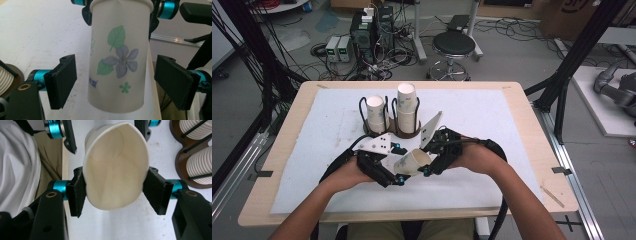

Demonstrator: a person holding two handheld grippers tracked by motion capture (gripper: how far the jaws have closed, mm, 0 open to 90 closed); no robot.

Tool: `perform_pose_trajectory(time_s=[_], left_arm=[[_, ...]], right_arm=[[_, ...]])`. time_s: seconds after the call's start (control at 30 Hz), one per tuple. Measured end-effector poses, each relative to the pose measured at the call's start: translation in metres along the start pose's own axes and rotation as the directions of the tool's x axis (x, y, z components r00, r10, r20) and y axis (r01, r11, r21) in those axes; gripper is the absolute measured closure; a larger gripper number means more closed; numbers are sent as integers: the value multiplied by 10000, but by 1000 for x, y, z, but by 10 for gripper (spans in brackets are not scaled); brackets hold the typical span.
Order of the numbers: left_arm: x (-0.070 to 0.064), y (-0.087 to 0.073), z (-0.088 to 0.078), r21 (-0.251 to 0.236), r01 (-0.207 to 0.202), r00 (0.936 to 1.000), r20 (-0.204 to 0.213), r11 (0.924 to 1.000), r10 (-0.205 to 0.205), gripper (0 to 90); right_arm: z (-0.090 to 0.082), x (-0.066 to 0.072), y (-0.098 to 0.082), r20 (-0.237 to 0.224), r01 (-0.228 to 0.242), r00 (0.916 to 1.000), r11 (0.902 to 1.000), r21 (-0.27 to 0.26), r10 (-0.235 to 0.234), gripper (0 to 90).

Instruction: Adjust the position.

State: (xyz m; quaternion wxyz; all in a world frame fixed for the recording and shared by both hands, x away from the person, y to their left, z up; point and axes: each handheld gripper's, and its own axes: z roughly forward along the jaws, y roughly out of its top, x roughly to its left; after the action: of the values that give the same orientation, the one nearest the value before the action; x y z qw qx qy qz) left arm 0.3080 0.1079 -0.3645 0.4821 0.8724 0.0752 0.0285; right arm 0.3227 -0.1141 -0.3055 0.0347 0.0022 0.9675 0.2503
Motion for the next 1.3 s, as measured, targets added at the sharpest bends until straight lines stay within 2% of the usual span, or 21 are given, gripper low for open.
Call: perform_pose_trajectory(time_s=[0.27,0.37,0.57,0.63,1.03,1.23,1.3], left_arm=[[0,2,5,194,-130,9998,169,9997,127,222],[0,2,5,217,-1,9998,198,9998,-3,236],[2,1,6,295,144,9997,200,9995,-150,270],[2,1,7,393,154,9995,279,9991,-165,290],[3,0,12,591,187,9985,509,9981,-217,370],[3,-2,12,446,281,9977,598,9986,-307,370],[4,-4,10,234,375,9972,645,9990,-390,366]], right_arm=[[0,1,15,-72,198,9998,9965,808,-193,397],[0,1,18,-72,300,9995,9929,1152,-294,396],[2,1,24,-104,381,9993,9897,1381,-370,393],[3,2,26,-47,462,9989,9858,1615,-461,392],[7,3,31,-150,561,9984,9802,1897,-543,387],[8,3,32,-216,574,9983,9793,1940,-542,374],[8,2,32,-315,383,9990,9821,1845,-331,349]])
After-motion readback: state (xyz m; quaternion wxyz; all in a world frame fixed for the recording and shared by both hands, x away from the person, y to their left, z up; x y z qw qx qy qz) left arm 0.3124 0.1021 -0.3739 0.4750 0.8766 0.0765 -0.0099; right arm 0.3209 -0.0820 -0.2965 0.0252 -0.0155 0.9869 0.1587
